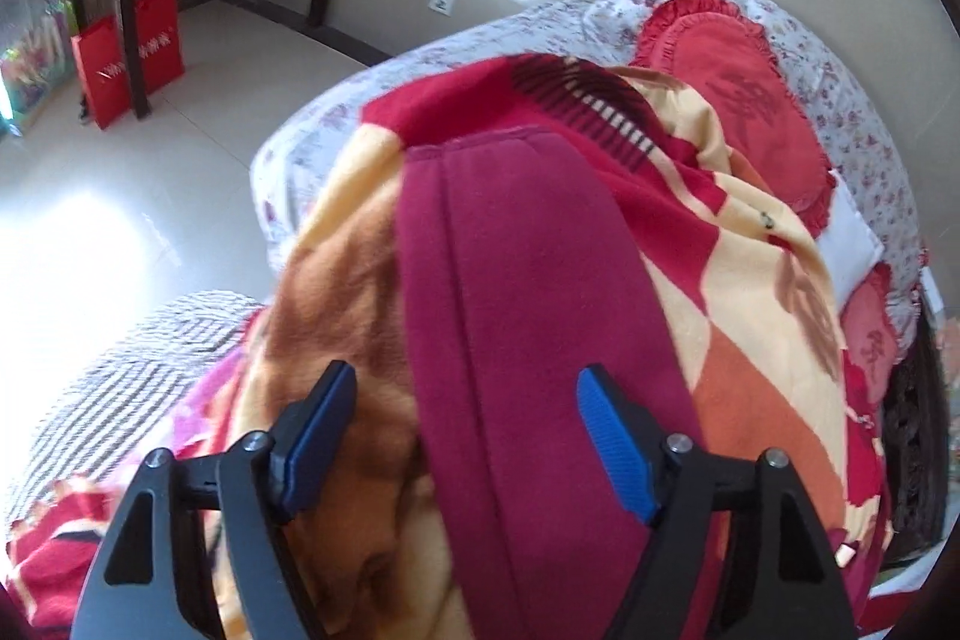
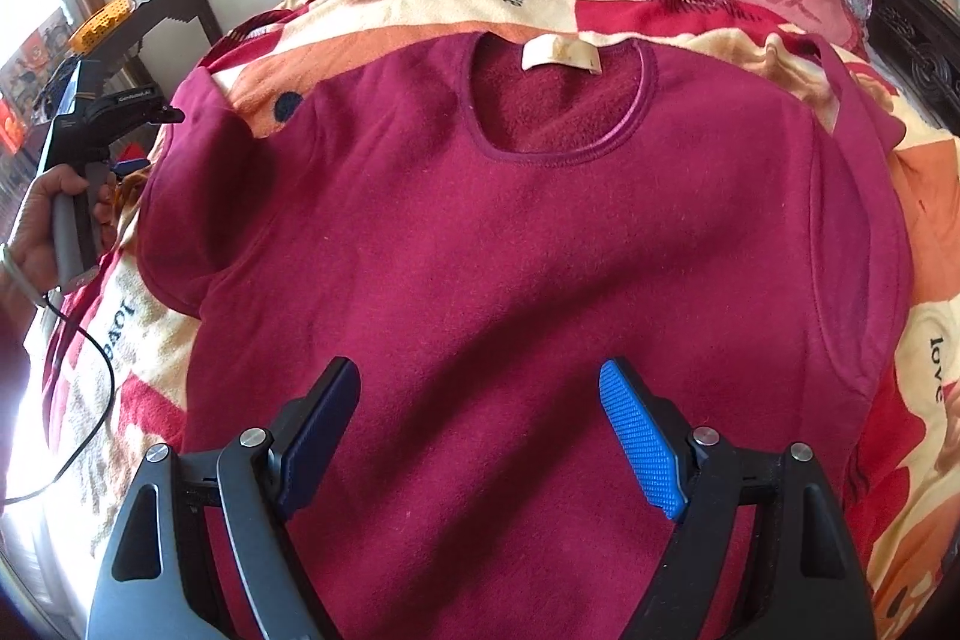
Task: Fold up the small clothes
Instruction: 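Grasp the sleeve with the left tool and lift it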
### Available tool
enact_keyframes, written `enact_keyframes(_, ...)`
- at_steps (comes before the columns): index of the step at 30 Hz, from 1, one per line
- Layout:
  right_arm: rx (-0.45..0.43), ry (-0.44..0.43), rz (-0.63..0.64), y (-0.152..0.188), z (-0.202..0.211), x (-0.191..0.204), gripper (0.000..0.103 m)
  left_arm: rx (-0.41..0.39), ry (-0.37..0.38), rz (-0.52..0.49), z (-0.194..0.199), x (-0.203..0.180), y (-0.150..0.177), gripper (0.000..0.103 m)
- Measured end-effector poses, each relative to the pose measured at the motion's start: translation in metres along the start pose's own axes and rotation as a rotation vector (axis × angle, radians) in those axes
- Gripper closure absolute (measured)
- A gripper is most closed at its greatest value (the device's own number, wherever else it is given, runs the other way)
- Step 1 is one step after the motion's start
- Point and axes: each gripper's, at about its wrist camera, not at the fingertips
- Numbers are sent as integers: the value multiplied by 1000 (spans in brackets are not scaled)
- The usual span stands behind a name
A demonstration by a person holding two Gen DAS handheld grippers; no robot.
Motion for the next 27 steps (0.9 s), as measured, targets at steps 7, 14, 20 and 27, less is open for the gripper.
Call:
enact_keyframes(7, 7, -4, -41, 3, 0, -12, 36, -12, 125, -17, 13, 2, -3, 92)
enact_keyframes(14, -17, -6, -81, 4, 13, -21, 36, -73, 327, -159, 113, -39, 29, 94)
enact_keyframes(20, -57, 10, -111, 6, 30, -32, 36, -44, 497, -347, 178, -111, 113, 94)
enact_keyframes(27, -82, 57, -164, 19, 51, -60, 36, 129, 509, -539, 153, -180, 250, 93)
Point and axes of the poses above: each gripper's, at about its wrist camera, not at the fingertips, and z roughly against the way its jaws point, x to its left, y to its underside, and after that the axes turned 1 degree about z, right-handed
